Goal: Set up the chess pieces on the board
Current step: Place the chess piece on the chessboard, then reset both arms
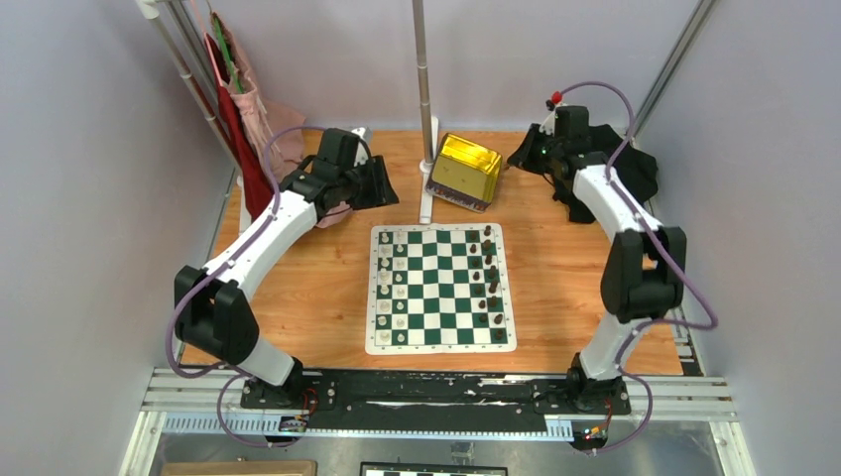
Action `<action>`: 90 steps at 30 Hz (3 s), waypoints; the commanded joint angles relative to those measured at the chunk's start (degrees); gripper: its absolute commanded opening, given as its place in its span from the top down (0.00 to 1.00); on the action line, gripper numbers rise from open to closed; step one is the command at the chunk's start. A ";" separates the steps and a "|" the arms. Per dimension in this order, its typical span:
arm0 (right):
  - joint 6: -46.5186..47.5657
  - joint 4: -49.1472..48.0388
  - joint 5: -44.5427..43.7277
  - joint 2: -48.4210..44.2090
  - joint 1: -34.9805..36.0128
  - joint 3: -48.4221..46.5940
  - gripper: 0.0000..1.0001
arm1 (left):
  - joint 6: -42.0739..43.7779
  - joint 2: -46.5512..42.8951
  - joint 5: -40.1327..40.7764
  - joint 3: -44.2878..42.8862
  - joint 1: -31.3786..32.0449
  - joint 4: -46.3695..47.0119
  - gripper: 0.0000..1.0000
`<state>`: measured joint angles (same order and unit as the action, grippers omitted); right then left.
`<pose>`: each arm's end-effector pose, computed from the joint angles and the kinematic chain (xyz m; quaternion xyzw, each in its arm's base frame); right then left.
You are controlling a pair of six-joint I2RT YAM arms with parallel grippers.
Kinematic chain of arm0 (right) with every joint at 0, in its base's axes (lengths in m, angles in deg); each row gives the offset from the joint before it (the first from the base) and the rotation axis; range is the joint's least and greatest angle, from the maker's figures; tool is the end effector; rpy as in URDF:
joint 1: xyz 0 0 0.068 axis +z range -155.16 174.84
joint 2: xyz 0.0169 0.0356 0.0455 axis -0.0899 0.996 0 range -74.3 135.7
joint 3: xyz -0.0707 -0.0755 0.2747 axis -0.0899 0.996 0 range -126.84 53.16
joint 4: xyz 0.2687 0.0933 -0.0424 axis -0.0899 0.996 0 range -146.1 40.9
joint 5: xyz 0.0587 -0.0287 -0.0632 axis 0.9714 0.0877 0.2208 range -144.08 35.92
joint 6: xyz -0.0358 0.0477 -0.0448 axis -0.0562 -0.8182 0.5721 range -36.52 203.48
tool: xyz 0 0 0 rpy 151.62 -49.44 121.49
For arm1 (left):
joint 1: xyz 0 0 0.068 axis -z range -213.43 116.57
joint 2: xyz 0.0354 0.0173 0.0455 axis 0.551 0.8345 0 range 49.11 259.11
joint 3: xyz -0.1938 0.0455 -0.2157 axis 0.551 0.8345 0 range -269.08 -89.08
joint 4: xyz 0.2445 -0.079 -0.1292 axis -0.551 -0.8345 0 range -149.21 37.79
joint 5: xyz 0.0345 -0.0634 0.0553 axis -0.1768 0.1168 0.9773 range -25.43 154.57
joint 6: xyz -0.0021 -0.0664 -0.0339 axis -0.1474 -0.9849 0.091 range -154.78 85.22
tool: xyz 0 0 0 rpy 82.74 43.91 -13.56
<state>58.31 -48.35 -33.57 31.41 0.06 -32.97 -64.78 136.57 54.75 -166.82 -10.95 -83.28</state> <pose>0.4882 0.0666 0.2924 0.0544 0.8439 0.2809 0.4539 0.3554 -0.1587 0.3230 -0.0238 0.9063 -0.2532 0.3376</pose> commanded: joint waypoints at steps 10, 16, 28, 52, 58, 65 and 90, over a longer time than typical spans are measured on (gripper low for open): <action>16.28 18.02 -27.41 -36.12 23.51 23.52 1.00 | -0.91 -11.46 0.16 10.94 1.31 3.41 0.51; 11.96 24.77 -40.29 -47.30 38.63 30.73 1.00 | -1.67 -14.65 0.95 14.74 2.42 5.12 0.51; -5.40 30.55 -62.69 -49.36 67.76 40.94 1.00 | -2.94 -19.01 4.45 20.06 5.50 7.04 0.51; -17.21 15.20 -72.48 -33.56 80.54 53.28 1.00 | -2.78 -22.30 6.48 26.89 7.40 11.44 0.51; -17.97 13.70 -72.58 -31.40 80.92 54.25 1.00 | -2.96 -22.86 6.88 27.87 7.66 11.90 0.51; -18.12 12.53 -72.25 -28.99 80.92 54.74 0.99 | -3.27 -23.01 7.10 28.79 7.93 12.65 0.51; -8.10 18.97 -73.18 -34.18 82.51 44.28 0.56 | -4.41 -24.07 8.88 25.60 8.55 9.23 0.51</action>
<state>45.42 -33.71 -103.64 1.81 81.71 18.46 -68.69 113.53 61.85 -137.57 -2.85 -72.48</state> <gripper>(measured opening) 0.429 0.491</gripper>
